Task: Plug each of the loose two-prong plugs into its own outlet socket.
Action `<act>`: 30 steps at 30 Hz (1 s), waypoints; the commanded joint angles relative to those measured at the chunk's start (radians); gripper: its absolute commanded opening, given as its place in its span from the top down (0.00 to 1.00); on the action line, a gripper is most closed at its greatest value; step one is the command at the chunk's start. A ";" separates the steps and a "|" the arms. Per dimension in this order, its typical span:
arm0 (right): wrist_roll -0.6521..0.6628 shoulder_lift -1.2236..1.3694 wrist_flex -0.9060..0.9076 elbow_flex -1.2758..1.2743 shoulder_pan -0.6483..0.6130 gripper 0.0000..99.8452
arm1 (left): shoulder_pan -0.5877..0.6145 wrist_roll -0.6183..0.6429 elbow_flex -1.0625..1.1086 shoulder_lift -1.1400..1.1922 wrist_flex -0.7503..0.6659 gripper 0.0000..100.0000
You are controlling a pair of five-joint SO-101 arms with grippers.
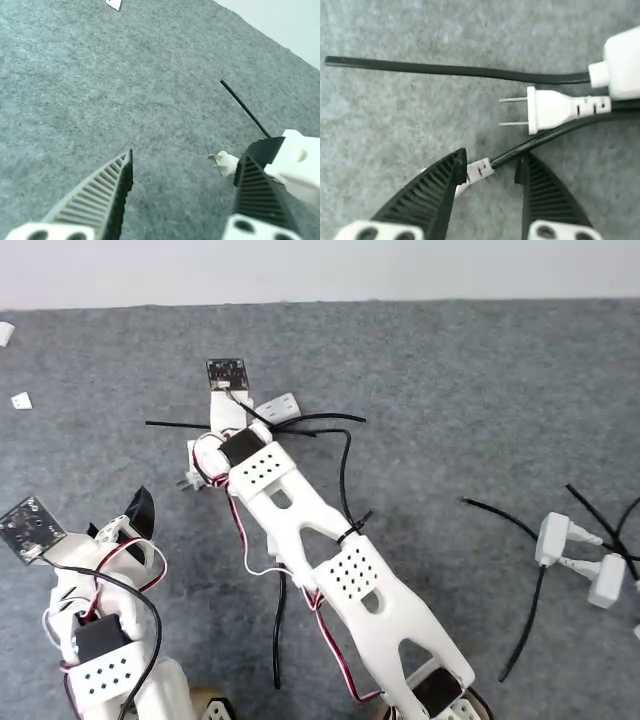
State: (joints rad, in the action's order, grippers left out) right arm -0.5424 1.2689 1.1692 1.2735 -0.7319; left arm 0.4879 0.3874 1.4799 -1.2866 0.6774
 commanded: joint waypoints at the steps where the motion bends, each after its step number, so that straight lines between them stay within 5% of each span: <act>1: 0.028 -0.013 -0.022 0.049 0.039 0.83 | -0.005 -0.011 -0.005 -0.012 -0.031 0.69; 5: 0.028 -0.016 0.007 0.049 0.041 0.84 | -0.025 -0.012 0.008 -0.015 -0.031 0.69; 10: 0.075 -0.016 0.056 0.051 0.077 1.00 | -0.025 -0.012 0.010 -0.015 -0.031 0.69; 23: 0.157 -0.101 0.216 0.058 -0.016 0.98 | -0.025 -0.012 0.012 -0.015 -0.031 0.69; 30: -0.132 -0.117 0.177 0.109 -0.021 0.82 | -0.046 -0.014 0.015 -0.015 -0.031 0.69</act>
State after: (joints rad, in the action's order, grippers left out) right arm -0.5516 1.2352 1.3702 1.3226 -0.7518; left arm 0.4496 0.3844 1.5060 -1.2896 0.6774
